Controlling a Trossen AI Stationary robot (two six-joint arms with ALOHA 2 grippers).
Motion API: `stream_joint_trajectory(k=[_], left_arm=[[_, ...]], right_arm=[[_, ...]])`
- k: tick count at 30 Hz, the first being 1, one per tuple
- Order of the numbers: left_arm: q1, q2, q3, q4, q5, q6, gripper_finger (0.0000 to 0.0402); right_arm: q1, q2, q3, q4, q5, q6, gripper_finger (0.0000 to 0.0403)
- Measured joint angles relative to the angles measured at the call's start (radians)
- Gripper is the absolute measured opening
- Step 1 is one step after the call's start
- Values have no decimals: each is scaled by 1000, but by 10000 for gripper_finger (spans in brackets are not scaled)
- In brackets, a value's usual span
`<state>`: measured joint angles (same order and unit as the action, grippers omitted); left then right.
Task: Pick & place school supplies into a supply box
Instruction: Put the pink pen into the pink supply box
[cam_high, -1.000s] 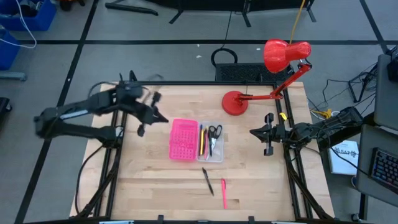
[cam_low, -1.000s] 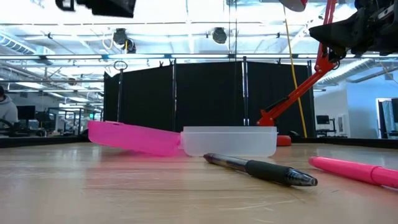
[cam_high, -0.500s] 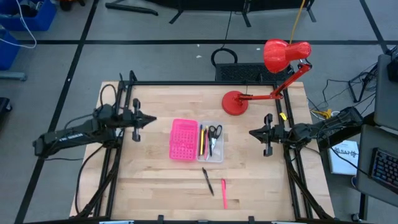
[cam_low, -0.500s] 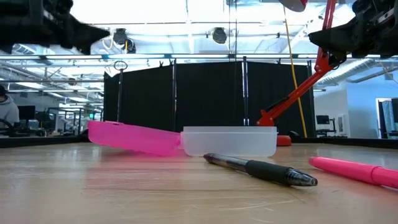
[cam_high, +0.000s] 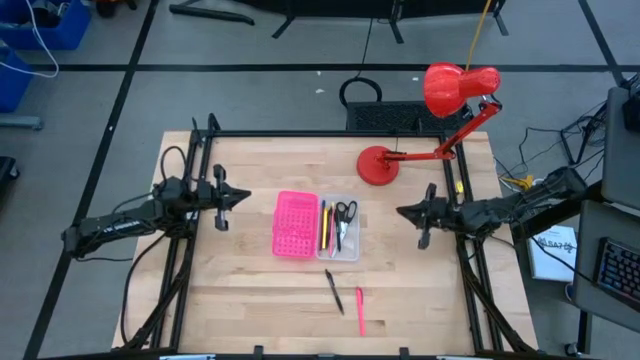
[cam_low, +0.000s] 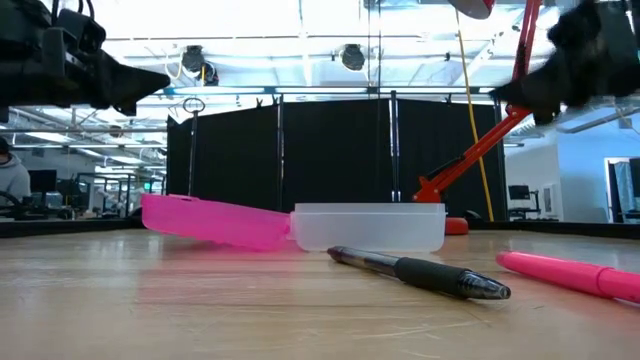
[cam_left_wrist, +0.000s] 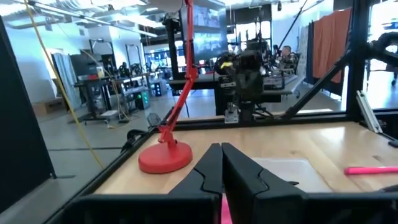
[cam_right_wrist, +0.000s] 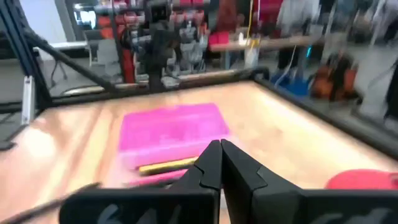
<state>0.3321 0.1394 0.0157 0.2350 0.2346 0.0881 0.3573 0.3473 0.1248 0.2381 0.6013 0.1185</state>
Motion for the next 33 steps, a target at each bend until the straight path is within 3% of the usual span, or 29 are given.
stream_joint_trajectory(k=[3, 8, 12, 17, 22, 26, 33], left_arm=[[0, 0, 0, 7, -5, 14, 24], [0, 5, 1, 24, -56, 25, 20], [0, 11, 1, 60, -117, 43, 6], [0, 11, 1, 79, -118, 32, 13], [0, 11, 0, 58, -105, 41, 38], [0, 11, 0, 61, -105, 41, 39], [0, 11, 0, 61, -105, 39, 23]], right_arm=[[43, 125, 162, -59, 37, 121, 0], [140, 521, 488, -232, 76, 254, 0], [201, 858, 856, -563, 71, 464, 0], [229, 1256, 1331, -1113, -89, 851, 0], [226, 1553, 1691, -1455, -244, 1128, 0], [217, 1666, 1817, -1503, -357, 1337, 0], [239, 1756, 1782, -1447, -479, 1591, 16]])
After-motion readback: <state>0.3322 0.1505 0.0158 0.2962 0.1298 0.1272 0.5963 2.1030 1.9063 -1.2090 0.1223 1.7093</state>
